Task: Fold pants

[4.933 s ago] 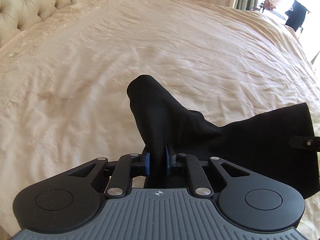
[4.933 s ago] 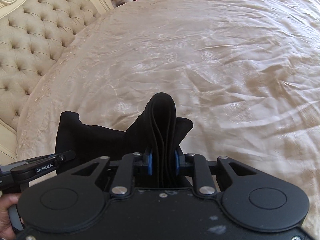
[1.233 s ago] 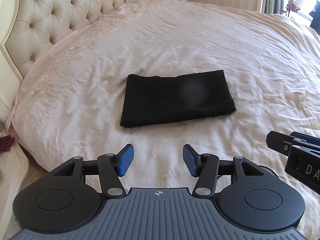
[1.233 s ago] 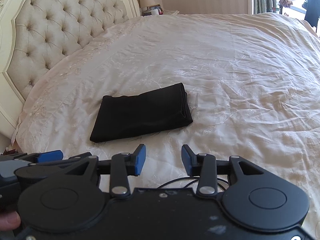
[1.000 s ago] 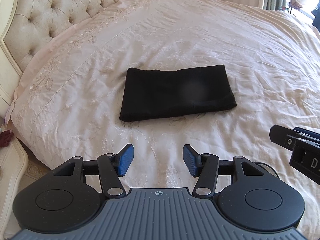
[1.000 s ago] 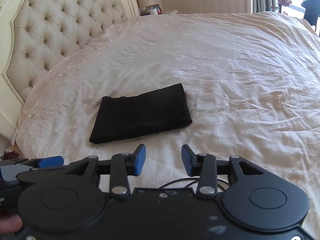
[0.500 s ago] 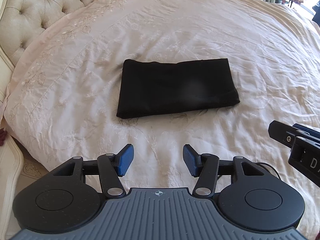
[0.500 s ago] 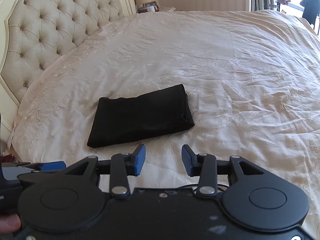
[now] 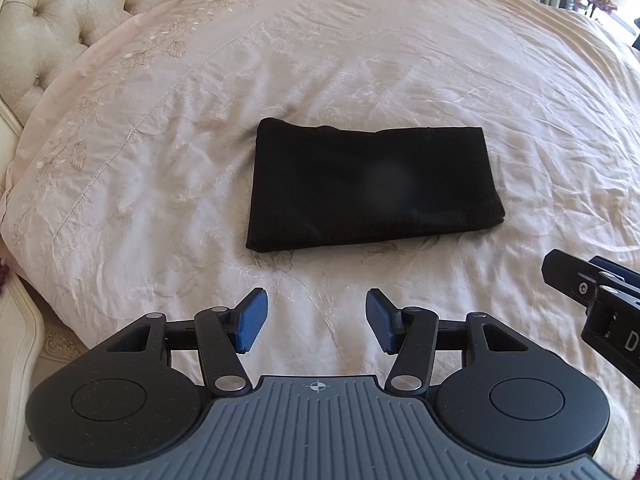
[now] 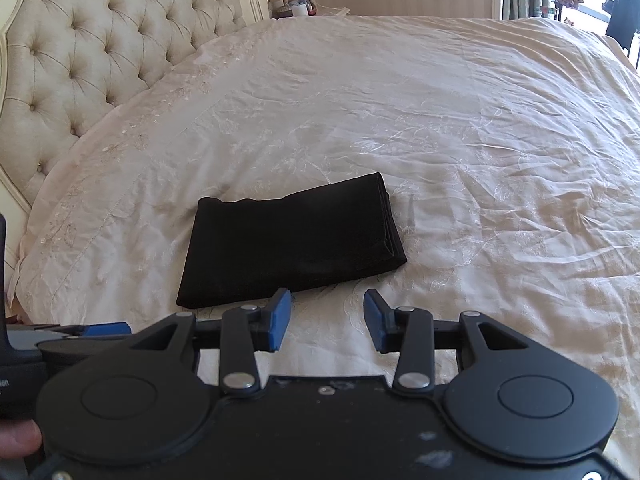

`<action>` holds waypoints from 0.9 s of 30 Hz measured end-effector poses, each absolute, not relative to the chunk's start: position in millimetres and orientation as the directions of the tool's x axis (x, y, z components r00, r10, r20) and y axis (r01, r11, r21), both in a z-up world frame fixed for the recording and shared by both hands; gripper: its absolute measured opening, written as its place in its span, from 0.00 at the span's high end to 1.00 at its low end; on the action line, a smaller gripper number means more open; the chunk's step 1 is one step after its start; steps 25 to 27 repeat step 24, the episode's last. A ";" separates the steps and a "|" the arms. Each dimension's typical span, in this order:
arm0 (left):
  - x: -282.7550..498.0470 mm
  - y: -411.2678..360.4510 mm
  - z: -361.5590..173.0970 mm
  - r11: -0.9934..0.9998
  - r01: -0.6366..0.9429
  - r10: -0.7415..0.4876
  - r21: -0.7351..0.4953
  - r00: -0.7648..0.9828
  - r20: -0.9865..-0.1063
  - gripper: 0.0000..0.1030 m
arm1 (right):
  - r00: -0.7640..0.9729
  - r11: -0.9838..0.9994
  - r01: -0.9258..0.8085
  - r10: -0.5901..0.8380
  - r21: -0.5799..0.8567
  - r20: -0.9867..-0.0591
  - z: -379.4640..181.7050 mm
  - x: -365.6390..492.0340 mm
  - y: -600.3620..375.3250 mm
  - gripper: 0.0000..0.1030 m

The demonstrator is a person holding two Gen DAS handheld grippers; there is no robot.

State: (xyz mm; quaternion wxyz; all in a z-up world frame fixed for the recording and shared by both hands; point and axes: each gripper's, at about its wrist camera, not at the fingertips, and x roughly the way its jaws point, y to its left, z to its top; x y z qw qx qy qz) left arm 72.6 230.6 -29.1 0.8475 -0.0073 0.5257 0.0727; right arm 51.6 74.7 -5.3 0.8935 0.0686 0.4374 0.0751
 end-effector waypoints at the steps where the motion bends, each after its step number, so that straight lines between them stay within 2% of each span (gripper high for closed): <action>1: 74.5 231.9 -29.5 0.990 -0.130 0.112 0.061 0.435 -0.893 0.49 | 0.604 0.979 -0.074 0.194 0.188 -0.773 -5.8 53.3 76.3 0.58; 27: 119.3 241.3 -42.9 0.997 -0.052 0.071 0.054 0.412 -0.909 0.49 | 0.562 0.985 -0.010 0.148 0.172 -0.814 -19.4 98.0 99.8 0.58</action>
